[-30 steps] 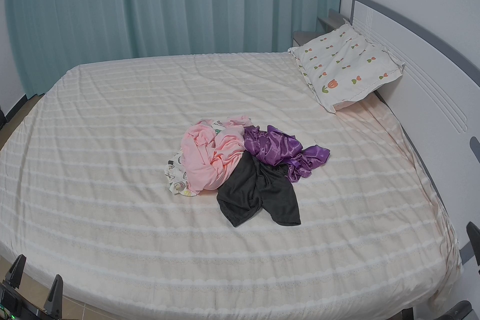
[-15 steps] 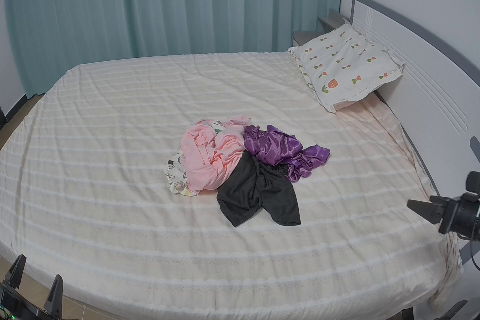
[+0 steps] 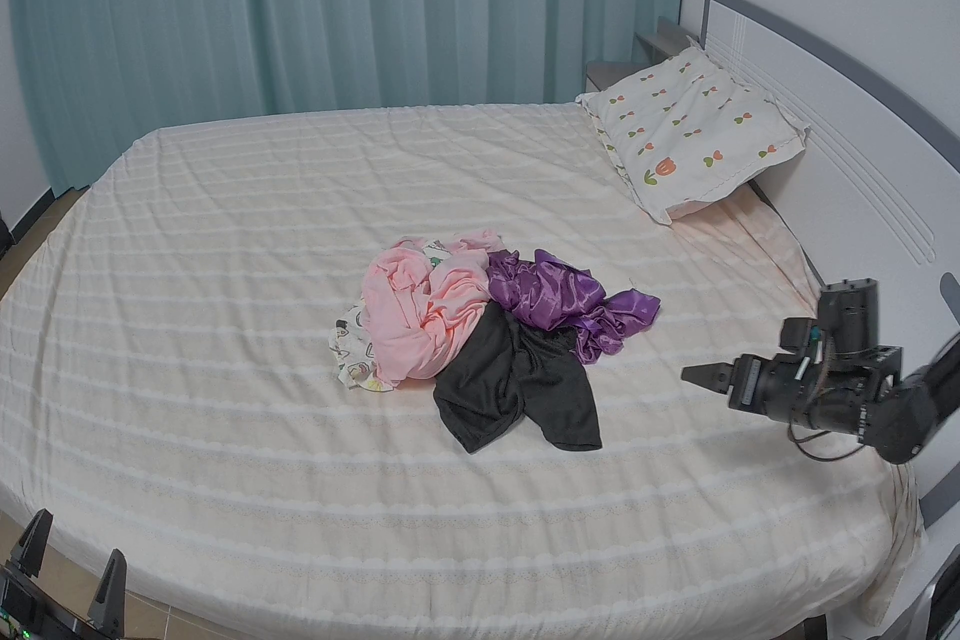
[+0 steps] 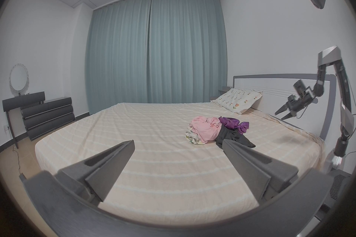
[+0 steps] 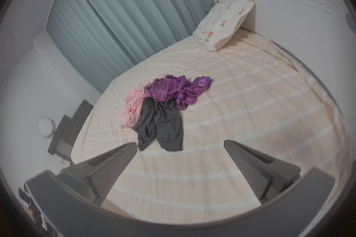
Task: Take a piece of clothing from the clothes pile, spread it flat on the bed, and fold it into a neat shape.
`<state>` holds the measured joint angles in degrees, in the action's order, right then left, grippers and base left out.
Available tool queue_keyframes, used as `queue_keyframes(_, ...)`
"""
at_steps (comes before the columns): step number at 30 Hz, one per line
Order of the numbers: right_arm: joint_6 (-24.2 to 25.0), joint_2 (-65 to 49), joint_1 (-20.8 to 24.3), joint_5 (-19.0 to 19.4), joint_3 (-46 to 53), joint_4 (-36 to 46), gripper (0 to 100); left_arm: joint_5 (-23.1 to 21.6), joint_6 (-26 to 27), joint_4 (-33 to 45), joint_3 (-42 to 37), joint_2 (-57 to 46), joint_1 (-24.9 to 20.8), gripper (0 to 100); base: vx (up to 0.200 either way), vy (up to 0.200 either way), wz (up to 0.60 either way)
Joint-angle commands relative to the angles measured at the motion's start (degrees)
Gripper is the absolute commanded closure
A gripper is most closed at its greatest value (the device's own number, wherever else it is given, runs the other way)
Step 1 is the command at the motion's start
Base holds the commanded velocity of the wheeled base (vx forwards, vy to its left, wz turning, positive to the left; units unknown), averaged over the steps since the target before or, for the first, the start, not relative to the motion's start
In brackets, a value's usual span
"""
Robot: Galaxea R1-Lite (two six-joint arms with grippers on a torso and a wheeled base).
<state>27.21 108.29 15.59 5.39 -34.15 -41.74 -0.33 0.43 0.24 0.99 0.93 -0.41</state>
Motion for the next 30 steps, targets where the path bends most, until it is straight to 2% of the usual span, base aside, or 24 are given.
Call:
queue_keyframes(1,5.05,18.89,4.45,-3.63,-11.56,-2.91,0,-0.02,0.01,0.02,-0.90,-0.93,-0.02,0,0.000,0.000,0.00)
queue_keyframes(8,7.16,28.29,6.38,-7.32,-20.26,-2.82,0,-0.02,-0.08,0.02,-0.90,-0.93,0.06,0,0.000,0.000,0.00)
queue_keyframes(16,7.68,32.86,8.84,-7.76,-24.13,-2.91,0,-0.02,-0.08,-0.07,-0.90,-0.93,-0.02,0,0.000,0.000,0.00)
queue_keyframes(18,7.68,35.85,10.07,-9.08,-27.03,-2.91,0,-0.02,-0.16,-0.07,-0.90,-0.93,0.06,0,0.000,0.000,0.00)
queue_keyframes(30,7.33,38.93,11.92,-9.17,-31.68,-2.20,0,-0.02,0.10,0.02,-0.90,-0.93,0.06,0,0.000,0.000,0.00)
